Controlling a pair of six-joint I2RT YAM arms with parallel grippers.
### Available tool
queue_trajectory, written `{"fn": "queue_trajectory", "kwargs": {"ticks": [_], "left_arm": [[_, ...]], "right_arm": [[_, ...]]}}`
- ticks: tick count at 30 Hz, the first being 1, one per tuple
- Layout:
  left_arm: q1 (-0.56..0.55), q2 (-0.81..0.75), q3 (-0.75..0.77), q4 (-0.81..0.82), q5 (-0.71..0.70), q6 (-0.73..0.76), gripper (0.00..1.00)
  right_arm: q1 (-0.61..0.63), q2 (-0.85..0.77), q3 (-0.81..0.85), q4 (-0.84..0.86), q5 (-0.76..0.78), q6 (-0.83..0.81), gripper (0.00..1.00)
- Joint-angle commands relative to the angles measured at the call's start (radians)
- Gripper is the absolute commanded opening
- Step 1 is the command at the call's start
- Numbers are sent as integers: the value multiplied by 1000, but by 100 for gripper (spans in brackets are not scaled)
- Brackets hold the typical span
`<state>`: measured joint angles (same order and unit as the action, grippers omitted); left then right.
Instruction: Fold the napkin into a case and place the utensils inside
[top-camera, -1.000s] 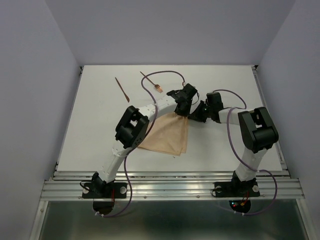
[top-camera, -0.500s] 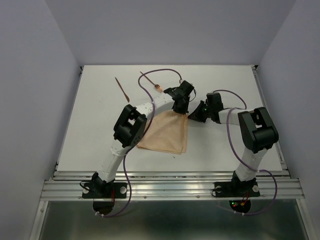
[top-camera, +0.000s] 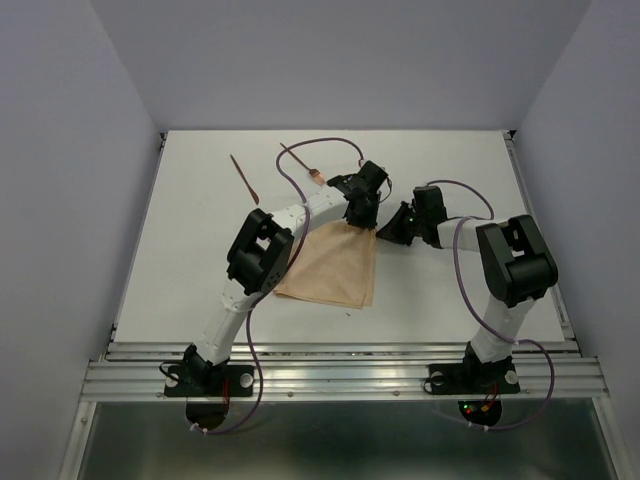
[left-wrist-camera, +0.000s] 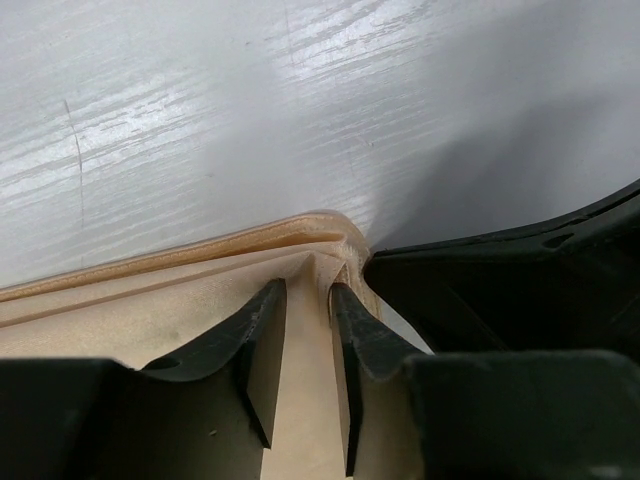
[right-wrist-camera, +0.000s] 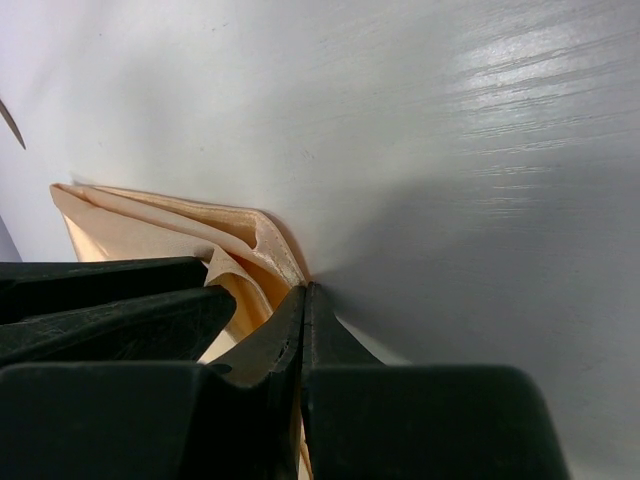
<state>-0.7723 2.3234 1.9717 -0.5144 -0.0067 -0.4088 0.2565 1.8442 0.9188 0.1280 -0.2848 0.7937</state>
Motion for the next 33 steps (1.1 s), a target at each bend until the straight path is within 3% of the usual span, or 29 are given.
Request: {"fn": "queue_trajectory", "kwargs": {"ticks": [1,4,11,16,21,22,23,27,33], "left_arm": [[2,-38,53,-7,2,2,40],[2,-59,64,-15,2,2,50],[4,-171,70,-30,-7,8,50],[53,-231,52,-53,-7,2,50],[126,-377,-189,8,-3,-7,43],[139,-430,-292,31,-7,-7,33],[146,-458,-293,40,-13,-10,28],[172,-581,-603,76,-30,-44,3],[231,-729,-904,114,-1,-61,0]], "right_arm": [[6,-11,-29,-73,70,-25,1],[6,-17,-29,-74,70,-27,1],[6,-74,-29,-120,84,-50,3],[6,-195,-72,-165,96,-99,24],[18,-302,-84,-252,113,-128,38],[33,-330,-81,-275,130,-140,38],[46,-341,-75,-275,144,-148,37],[99,-341,-17,-324,174,-165,19],[139,-218,144,-323,170,-157,5]]}}
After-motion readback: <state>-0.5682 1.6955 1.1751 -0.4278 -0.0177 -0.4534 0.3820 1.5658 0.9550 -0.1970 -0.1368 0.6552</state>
